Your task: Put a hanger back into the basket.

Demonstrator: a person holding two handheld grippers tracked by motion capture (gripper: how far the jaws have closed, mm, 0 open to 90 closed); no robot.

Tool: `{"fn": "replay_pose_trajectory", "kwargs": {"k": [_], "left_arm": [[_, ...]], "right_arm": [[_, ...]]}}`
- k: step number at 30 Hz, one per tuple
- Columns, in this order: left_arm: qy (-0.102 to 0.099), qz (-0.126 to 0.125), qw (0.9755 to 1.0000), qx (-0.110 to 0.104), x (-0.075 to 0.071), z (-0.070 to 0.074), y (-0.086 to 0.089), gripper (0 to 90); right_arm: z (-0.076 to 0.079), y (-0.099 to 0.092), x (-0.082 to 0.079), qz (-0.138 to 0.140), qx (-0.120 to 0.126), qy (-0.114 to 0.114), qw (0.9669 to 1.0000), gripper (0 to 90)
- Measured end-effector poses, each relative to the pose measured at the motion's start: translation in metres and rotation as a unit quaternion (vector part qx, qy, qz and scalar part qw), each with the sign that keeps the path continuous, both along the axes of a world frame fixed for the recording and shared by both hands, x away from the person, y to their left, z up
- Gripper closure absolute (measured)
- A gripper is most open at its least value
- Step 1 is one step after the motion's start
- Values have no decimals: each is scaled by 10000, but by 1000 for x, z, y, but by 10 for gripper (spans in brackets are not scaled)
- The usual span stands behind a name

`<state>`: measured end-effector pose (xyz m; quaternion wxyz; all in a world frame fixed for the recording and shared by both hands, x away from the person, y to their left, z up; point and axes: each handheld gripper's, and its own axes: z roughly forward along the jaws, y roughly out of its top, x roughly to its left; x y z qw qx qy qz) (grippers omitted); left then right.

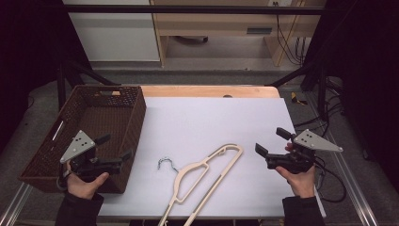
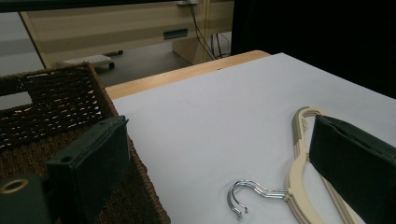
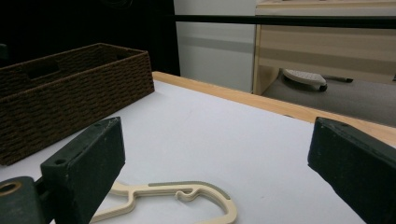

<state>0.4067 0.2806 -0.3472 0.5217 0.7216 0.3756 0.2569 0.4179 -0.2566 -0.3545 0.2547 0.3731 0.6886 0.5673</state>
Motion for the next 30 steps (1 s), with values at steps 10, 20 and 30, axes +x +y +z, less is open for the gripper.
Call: {"fn": "replay_pose_trajectory", "kwargs": {"k": [10,20,30], "left_arm": [[1,3,10000,29,1,-2,0,52],[-1,18,10000,52,1,-3,0,52],[1,2,10000,45,0,-2,2,52]], "right_arm": [[-4,21,5,129,-302,187,9993,85],[-3,71,11,530,-566,435,9960,156],[-12,142,23,1056,-828,725,9883,221]]}}
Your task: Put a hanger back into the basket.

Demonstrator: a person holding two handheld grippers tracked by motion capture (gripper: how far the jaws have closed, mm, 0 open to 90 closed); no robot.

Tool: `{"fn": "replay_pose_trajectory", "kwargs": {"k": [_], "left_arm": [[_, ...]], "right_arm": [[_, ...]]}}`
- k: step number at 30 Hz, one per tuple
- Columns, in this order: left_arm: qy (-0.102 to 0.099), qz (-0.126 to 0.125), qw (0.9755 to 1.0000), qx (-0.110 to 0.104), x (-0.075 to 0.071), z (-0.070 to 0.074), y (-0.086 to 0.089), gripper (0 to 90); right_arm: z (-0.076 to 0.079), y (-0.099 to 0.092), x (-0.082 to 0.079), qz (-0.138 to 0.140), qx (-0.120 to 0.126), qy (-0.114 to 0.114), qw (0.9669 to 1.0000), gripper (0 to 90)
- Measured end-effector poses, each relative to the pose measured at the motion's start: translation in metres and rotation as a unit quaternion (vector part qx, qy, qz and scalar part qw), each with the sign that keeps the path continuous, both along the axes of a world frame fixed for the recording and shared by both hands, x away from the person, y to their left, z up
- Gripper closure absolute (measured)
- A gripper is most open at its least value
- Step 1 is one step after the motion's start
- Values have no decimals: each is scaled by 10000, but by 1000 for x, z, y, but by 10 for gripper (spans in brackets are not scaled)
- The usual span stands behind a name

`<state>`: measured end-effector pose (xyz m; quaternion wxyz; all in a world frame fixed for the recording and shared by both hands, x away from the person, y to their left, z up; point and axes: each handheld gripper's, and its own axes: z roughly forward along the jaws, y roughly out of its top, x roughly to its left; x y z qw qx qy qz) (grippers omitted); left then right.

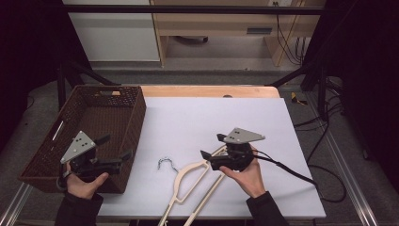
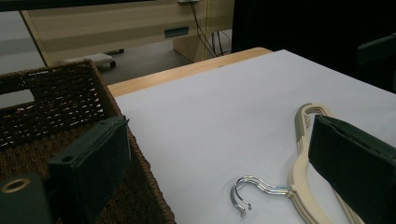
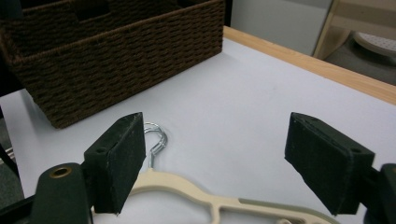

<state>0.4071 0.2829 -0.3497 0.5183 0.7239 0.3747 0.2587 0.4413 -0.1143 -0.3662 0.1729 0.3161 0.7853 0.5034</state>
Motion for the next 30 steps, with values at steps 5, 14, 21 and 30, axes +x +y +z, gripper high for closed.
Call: {"fn": "replay_pose_trajectory", "kwargs": {"k": [5,14,21,30], "left_arm": [[15,18,10000,-7,0,0,1,53],[-26,36,10000,-30,-1,2,3,54],[4,46,10000,-53,0,1,4,54],[-7,43,10000,-57,-1,2,5,56]], "right_arm": [[-8,28,6,204,-316,102,9992,292],[-36,66,25,542,-698,782,9930,471],[-51,86,33,566,-975,926,9893,528],[-68,112,38,853,-1264,1127,9819,646]]}}
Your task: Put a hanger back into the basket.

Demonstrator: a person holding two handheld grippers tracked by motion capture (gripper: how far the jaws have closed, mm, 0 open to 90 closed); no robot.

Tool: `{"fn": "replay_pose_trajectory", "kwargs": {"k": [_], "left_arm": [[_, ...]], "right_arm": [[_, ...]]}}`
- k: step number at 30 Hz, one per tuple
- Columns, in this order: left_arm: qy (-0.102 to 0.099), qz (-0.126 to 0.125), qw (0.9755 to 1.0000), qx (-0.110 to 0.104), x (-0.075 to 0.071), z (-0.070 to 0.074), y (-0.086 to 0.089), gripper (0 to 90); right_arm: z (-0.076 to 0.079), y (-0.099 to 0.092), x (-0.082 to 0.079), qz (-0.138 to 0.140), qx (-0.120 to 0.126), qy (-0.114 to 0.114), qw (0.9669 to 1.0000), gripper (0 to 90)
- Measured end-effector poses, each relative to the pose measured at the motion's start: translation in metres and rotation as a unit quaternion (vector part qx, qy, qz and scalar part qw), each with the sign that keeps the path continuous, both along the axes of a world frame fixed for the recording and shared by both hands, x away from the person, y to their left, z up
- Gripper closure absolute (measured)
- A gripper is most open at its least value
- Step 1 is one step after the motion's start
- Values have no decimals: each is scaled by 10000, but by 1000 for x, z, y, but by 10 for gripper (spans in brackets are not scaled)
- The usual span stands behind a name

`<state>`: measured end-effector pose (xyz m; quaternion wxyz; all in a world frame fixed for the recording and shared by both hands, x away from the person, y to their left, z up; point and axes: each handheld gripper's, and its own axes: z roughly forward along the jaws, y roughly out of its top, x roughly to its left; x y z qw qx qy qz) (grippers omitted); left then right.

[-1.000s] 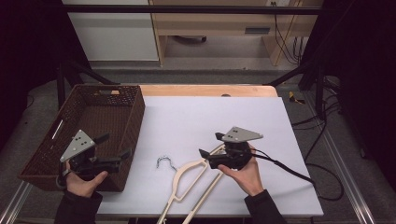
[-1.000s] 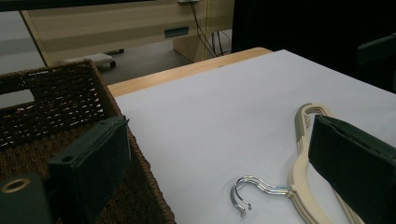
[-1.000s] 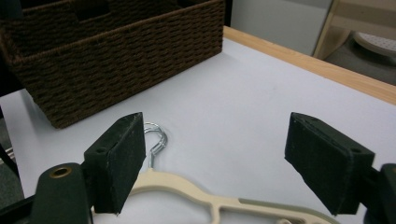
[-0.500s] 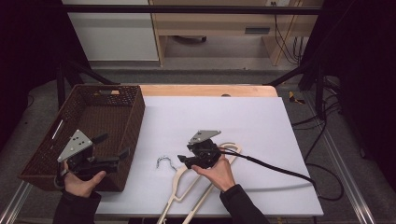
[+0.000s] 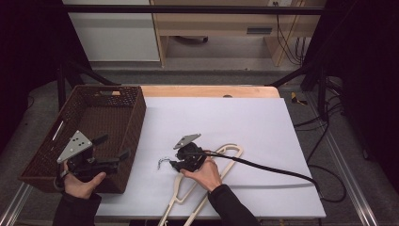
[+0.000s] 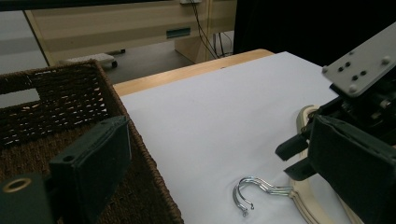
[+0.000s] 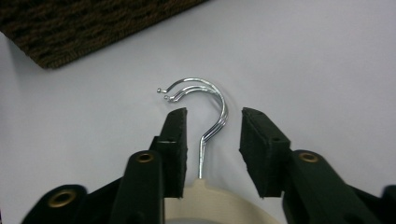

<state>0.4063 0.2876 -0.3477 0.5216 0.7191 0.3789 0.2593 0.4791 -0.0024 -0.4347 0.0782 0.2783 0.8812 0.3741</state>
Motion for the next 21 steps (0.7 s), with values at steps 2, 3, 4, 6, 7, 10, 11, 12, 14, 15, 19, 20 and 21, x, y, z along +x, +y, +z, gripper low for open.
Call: {"fn": "replay_pose_trajectory", "kwargs": {"k": [2,3,4,6,7,10,11,12,14,15,19,20,21], "left_arm": [[3,-4,10000,4,0,0,0,57],[0,-6,10000,0,0,0,0,57],[1,-13,10000,-1,0,0,0,58],[26,-15,10000,17,0,-1,-1,58],[26,-15,10000,17,0,-1,-1,58],[26,-19,10000,7,1,-1,-2,59],[22,-18,10000,3,0,-1,-3,59],[21,-18,10000,-1,0,-1,-3,60],[18,-17,10000,-10,0,-1,-2,60],[21,-12,10000,-9,0,-1,-2,60],[30,-4,10000,-5,1,-1,-2,62],[32,-3,10000,-8,1,-1,-2,62],[35,-2,10000,-6,1,-2,-2,62]], "right_arm": [[-6,3,1,12,-31,177,9998,685],[-10,5,2,7,-58,243,9997,696],[-11,5,2,-18,-133,277,9995,708],[-17,6,4,48,-158,349,9993,750],[-17,6,4,48,-158,349,9993,750],[-20,9,4,40,-119,496,9987,785],[-22,9,5,69,-152,496,9986,799],[-23,10,6,68,-145,496,9986,814],[-25,10,6,34,-212,522,9984,838],[-26,10,7,87,-232,502,9984,852],[-27,10,7,47,-242,539,9982,881],[-26,10,7,27,-216,597,9980,885],[-25,10,7,0,-225,607,9979,886]]}}
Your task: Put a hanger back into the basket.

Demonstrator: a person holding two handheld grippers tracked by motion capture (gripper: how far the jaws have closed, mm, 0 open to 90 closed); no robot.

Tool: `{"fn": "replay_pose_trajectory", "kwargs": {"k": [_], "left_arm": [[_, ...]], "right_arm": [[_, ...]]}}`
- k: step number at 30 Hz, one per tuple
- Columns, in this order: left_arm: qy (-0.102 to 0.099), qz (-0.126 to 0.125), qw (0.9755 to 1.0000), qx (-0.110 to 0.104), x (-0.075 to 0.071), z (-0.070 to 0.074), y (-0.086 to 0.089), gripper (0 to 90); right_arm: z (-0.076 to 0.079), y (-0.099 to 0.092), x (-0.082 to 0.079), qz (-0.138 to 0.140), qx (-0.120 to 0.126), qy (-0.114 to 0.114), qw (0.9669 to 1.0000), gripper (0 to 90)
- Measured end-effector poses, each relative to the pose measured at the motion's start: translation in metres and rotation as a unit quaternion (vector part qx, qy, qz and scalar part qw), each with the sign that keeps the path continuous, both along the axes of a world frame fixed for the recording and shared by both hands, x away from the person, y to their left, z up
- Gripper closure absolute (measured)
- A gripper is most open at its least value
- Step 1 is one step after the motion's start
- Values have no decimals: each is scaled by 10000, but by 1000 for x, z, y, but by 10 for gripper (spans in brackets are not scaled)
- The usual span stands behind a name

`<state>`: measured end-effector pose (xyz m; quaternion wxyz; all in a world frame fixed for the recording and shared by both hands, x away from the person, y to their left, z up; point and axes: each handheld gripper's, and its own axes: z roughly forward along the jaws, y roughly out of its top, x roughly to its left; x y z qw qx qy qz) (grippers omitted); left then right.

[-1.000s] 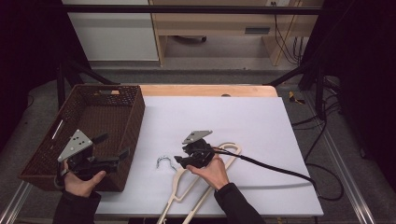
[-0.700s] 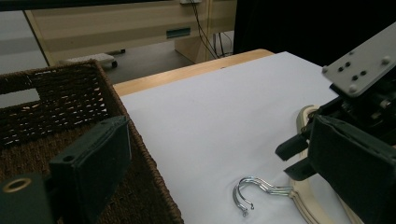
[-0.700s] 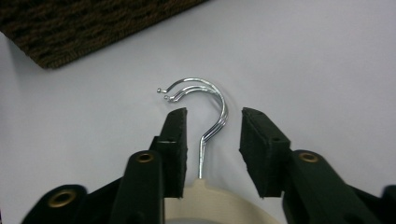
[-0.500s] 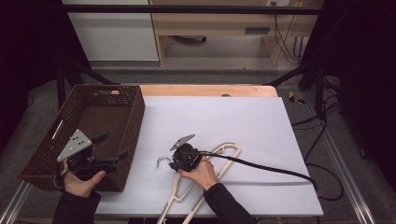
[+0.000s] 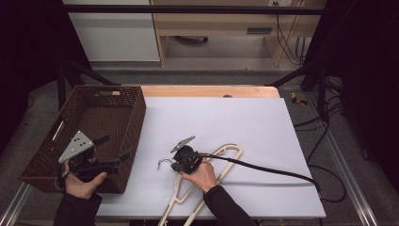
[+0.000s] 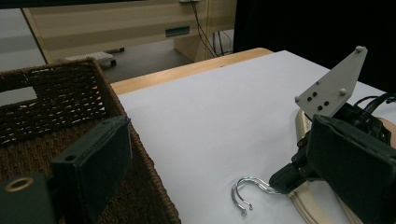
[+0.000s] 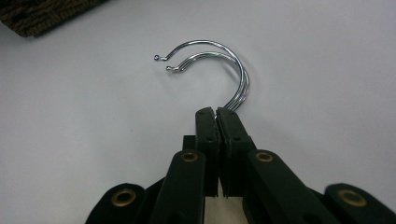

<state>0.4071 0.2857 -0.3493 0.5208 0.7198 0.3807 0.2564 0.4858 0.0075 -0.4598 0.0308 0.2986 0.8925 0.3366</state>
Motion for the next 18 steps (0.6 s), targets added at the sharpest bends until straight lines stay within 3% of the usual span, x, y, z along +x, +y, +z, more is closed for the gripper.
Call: {"fn": "replay_pose_trajectory", "kwargs": {"k": [10,18], "left_arm": [[33,-72,10000,39,-1,0,-3,66],[171,-361,9992,49,-14,2,-17,66]], "right_arm": [[13,-5,-5,-57,166,-134,9998,891],[25,-10,-12,4,310,-364,9989,892]]}}
